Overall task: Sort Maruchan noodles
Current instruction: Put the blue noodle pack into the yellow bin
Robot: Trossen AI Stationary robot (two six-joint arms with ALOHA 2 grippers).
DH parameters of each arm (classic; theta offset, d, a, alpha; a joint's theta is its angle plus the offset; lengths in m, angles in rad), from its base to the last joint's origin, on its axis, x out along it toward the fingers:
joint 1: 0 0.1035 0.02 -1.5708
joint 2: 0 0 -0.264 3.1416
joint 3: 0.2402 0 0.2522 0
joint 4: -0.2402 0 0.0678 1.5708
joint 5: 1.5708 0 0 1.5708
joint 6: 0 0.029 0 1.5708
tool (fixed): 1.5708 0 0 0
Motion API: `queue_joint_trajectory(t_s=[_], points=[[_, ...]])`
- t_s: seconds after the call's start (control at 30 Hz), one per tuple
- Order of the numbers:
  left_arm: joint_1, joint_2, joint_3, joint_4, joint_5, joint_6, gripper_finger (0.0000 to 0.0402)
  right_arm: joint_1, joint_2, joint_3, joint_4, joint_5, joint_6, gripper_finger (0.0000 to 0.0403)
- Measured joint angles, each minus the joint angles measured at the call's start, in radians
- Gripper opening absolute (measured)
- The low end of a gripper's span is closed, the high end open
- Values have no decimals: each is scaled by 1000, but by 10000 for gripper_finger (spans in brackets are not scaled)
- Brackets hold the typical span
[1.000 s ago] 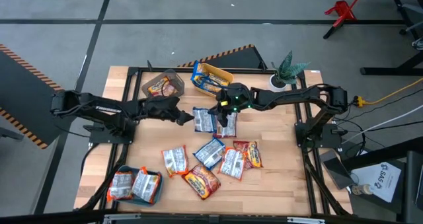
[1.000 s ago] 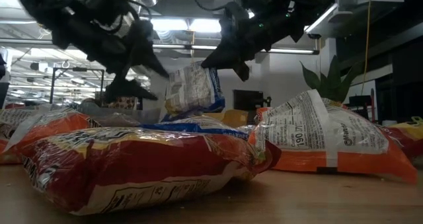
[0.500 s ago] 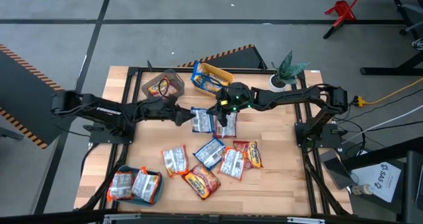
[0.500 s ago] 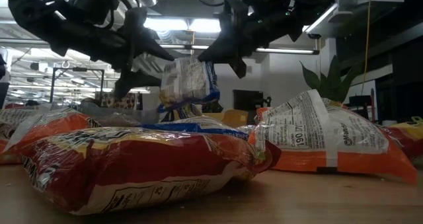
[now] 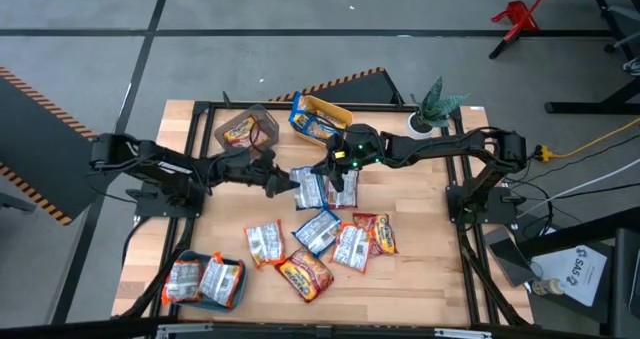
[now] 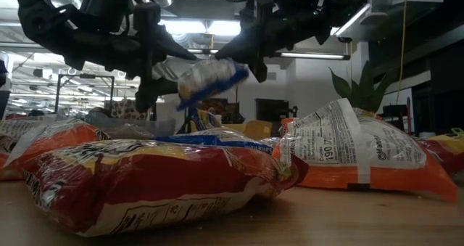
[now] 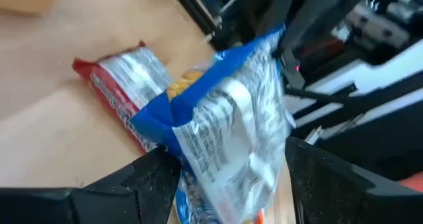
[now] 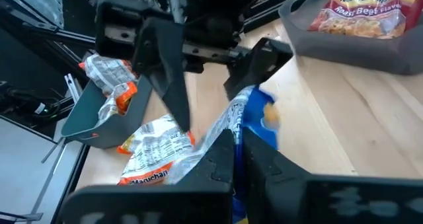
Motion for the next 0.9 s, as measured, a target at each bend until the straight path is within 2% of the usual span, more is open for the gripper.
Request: queue_joint_trajectory(t_s=[0.13, 0.33, 0.63, 0.73, 0.9], points=[[12, 3, -1, -142, -4, -41, 260, 0, 0, 0, 4, -27, -1, 0], [16, 14, 1, 19, -11, -13, 264, 0, 0, 0, 11, -44, -1, 0], [16, 14, 1, 101, -22, -11, 259, 0, 0, 0, 57, -65, -2, 0], [16, 14, 1, 151, -7, -15, 247, 0, 0, 0, 58, -62, -2, 0], [14, 14, 1, 148, 14, -41, 202, 0, 0, 0, 58, -57, -2, 0]])
